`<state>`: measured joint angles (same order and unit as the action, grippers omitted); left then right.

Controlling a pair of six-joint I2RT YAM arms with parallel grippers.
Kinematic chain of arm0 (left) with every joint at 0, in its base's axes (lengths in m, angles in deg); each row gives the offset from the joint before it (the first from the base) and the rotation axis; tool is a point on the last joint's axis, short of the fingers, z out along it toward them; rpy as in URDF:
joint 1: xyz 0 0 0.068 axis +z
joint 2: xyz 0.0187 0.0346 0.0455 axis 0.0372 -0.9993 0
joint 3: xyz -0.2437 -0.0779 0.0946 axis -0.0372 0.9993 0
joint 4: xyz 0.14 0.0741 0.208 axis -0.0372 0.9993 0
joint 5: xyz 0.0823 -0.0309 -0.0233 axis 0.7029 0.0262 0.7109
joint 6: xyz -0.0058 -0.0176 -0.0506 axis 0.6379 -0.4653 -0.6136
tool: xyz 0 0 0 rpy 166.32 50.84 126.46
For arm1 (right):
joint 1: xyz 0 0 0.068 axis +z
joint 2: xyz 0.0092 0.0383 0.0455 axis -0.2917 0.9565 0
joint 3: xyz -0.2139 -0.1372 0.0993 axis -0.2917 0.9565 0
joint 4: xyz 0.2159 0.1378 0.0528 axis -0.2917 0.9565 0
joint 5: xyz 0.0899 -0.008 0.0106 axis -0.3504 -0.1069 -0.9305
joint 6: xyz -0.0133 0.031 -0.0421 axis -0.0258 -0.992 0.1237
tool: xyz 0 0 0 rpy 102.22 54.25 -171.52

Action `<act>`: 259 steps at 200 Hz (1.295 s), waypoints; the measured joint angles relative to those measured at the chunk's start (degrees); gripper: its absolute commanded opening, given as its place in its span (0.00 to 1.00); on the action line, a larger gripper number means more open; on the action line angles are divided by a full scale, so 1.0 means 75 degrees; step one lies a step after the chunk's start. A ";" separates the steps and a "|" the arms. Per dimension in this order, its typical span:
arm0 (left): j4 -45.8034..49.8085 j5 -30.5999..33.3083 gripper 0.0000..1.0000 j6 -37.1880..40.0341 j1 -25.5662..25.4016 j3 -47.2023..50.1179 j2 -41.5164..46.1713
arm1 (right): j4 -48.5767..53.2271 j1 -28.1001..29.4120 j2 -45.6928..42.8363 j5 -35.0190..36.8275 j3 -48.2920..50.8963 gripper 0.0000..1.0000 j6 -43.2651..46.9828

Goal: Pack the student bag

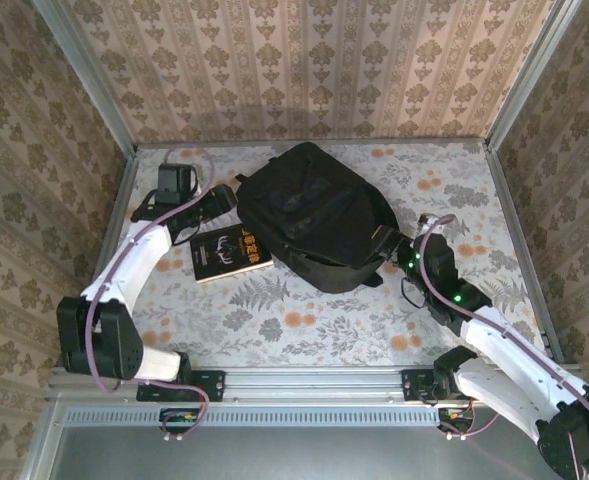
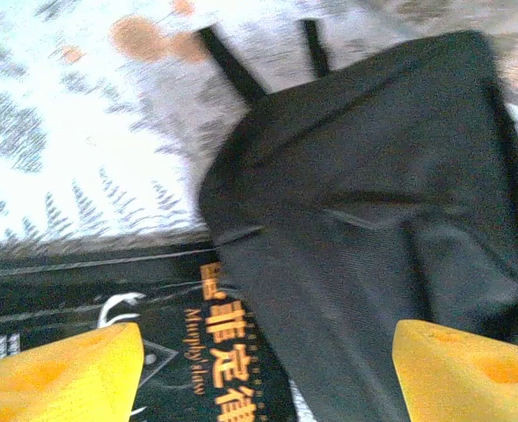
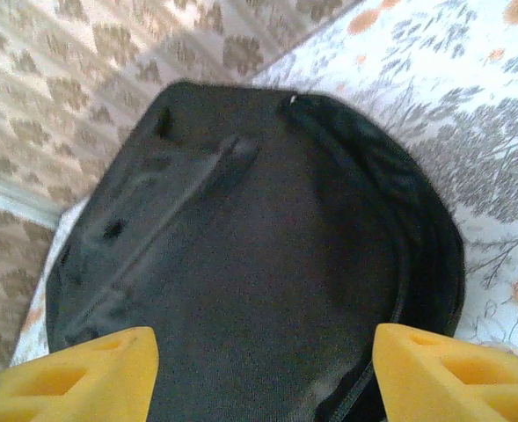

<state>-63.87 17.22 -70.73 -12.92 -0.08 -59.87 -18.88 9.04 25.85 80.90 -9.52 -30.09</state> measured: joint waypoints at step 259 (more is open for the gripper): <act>0.0761 0.1163 0.72 -0.3975 -0.2448 0.3896 0.2226 | 0.0364 0.3640 0.4266 -0.1297 -0.2655 0.62 0.2052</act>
<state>-58.16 25.95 -100.55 -31.28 29.14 -43.17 -16.15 36.34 57.85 71.18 -29.43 -14.70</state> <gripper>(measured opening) 0.707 0.629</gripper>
